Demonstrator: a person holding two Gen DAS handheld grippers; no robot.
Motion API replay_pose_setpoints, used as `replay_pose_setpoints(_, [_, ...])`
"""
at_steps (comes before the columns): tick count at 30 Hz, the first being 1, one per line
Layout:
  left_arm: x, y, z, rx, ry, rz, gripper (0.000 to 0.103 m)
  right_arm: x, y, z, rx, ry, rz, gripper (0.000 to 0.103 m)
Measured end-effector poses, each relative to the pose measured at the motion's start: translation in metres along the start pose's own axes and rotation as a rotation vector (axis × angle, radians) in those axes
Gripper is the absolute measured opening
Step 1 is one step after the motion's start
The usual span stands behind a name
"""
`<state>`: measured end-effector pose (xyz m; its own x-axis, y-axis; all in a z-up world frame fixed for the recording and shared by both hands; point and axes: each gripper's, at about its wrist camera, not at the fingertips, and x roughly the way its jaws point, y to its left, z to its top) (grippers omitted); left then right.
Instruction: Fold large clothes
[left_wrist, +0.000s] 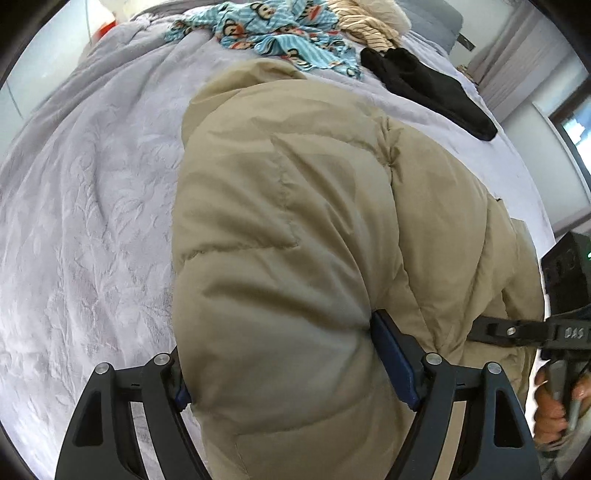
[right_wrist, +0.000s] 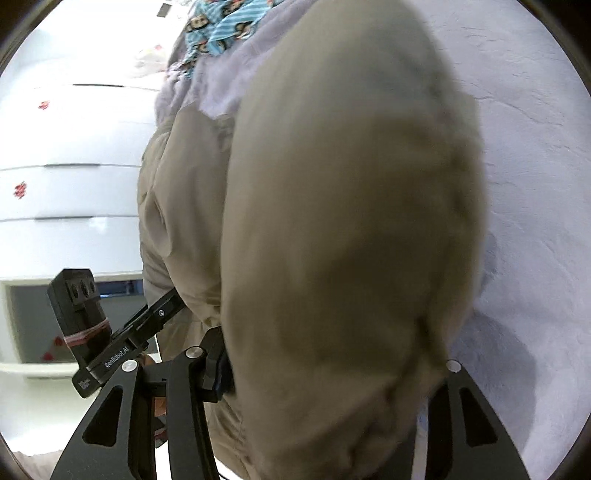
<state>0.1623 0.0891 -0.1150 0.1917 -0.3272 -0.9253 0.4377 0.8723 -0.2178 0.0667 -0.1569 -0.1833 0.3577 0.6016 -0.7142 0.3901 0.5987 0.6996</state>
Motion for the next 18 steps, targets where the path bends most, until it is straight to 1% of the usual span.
replay_pose_setpoints(1, [0.001,0.001,0.001,0.004,-0.002,0.002,0.081,-0.006,0.002,-0.002,0.005,-0.008,-0.034,0.061])
replay_pose_setpoints(2, [0.001,0.000,-0.003,0.008,-0.003,0.005,0.081,-0.003,0.020,-0.006,0.008,-0.018,-0.064,0.061])
replay_pose_setpoints(3, [0.002,-0.001,-0.003,0.012,-0.004,0.007,0.081,-0.011,0.021,-0.010,0.009,-0.036,-0.089,0.061])
replay_pose_setpoints(5, [-0.001,0.004,-0.009,0.015,-0.005,0.010,0.082,-0.034,0.022,-0.016,0.019,-0.091,-0.123,0.061])
replay_pose_setpoints(7, [-0.003,0.003,-0.009,0.015,-0.002,0.025,0.082,-0.054,0.035,-0.029,-0.005,-0.185,-0.215,0.061])
replay_pose_setpoints(8, [-0.007,0.002,-0.007,0.014,-0.002,0.042,0.082,-0.061,0.040,-0.031,-0.022,-0.210,-0.240,0.061])
replay_pose_setpoints(9, [-0.016,0.000,-0.007,0.008,-0.020,0.071,0.082,-0.070,0.047,-0.035,-0.037,-0.243,-0.253,0.054])
replay_pose_setpoints(10, [-0.028,-0.001,-0.002,0.001,-0.061,0.094,0.082,-0.079,0.053,-0.039,-0.053,-0.274,-0.257,0.047])
replay_pose_setpoints(12, [-0.049,0.007,0.007,-0.013,-0.155,0.088,0.082,-0.087,0.070,-0.043,-0.093,-0.308,-0.292,0.017])
replay_pose_setpoints(13, [-0.058,0.009,0.013,-0.012,-0.197,0.088,0.082,-0.090,0.061,-0.036,-0.115,-0.316,-0.286,0.014])
replay_pose_setpoints(14, [-0.061,0.011,0.020,-0.006,-0.225,0.093,0.082,-0.104,0.060,-0.036,-0.129,-0.316,-0.269,0.014])
replay_pose_setpoints(15, [-0.061,0.012,0.027,0.005,-0.235,0.097,0.082,-0.106,0.065,-0.036,-0.147,-0.307,-0.253,0.014])
replay_pose_setpoints(16, [-0.056,0.011,0.036,0.019,-0.231,0.100,0.082,-0.100,0.072,-0.038,-0.171,-0.292,-0.248,0.014])
replay_pose_setpoints(18, [-0.040,0.008,0.048,0.038,-0.212,0.090,0.082,-0.081,0.089,-0.040,-0.206,-0.261,-0.266,0.014])
